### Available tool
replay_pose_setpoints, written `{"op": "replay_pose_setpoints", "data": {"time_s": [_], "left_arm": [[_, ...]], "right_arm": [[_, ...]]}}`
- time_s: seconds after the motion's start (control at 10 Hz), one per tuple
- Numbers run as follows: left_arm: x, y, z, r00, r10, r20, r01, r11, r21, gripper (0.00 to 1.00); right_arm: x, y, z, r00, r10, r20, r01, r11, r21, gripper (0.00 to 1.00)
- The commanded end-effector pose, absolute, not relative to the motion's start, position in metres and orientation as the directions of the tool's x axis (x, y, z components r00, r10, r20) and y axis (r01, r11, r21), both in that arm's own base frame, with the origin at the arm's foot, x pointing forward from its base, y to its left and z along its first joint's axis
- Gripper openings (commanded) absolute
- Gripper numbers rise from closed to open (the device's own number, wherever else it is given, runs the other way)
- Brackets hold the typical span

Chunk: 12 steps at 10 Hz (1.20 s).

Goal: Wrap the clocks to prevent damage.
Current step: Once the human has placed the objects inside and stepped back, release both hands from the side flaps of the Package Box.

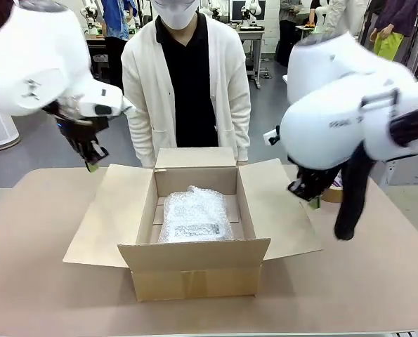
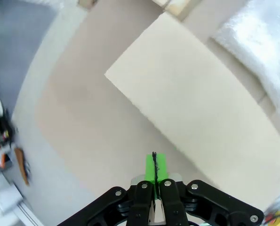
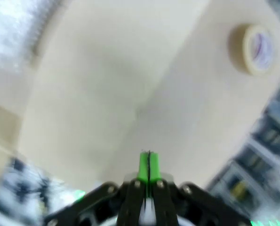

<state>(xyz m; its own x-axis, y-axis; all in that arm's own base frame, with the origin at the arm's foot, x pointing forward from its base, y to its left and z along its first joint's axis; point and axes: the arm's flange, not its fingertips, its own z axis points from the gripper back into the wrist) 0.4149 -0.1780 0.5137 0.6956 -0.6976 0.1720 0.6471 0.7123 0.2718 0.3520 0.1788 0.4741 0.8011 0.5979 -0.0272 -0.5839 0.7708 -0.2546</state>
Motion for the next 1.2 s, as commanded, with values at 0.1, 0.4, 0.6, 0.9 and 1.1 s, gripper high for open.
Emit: {"op": "replay_pose_setpoints", "data": {"time_s": [0.1, 0.4, 0.6, 0.9, 1.1], "left_arm": [[0.381, -0.112, 0.555, 0.579, -0.778, 0.241, 0.782, 0.614, 0.103, 0.00], [0.371, -0.062, 0.566, 0.591, -0.797, 0.123, 0.805, 0.593, -0.022, 0.00], [0.364, -0.061, 0.566, 0.556, -0.805, 0.208, 0.822, 0.569, 0.005, 0.00], [0.369, -0.028, 0.561, 0.225, -0.971, 0.075, 0.968, 0.214, -0.132, 0.00], [0.375, -0.027, 0.545, 0.202, -0.975, 0.091, 0.976, 0.193, -0.099, 0.00]], "right_arm": [[0.310, 0.128, 0.545, 0.524, 0.850, -0.057, -0.829, 0.493, -0.264, 0.01], [0.312, 0.078, 0.553, 0.518, 0.847, -0.122, -0.833, 0.467, -0.297, 0.01], [0.301, 0.084, 0.568, 0.494, 0.865, -0.093, -0.849, 0.456, -0.267, 0.01], [0.305, 0.061, 0.556, -0.035, 0.970, -0.242, -0.984, -0.076, -0.163, 0.01], [0.321, 0.043, 0.549, -0.112, 0.981, -0.156, -0.988, -0.127, -0.091, 0.01]]}}
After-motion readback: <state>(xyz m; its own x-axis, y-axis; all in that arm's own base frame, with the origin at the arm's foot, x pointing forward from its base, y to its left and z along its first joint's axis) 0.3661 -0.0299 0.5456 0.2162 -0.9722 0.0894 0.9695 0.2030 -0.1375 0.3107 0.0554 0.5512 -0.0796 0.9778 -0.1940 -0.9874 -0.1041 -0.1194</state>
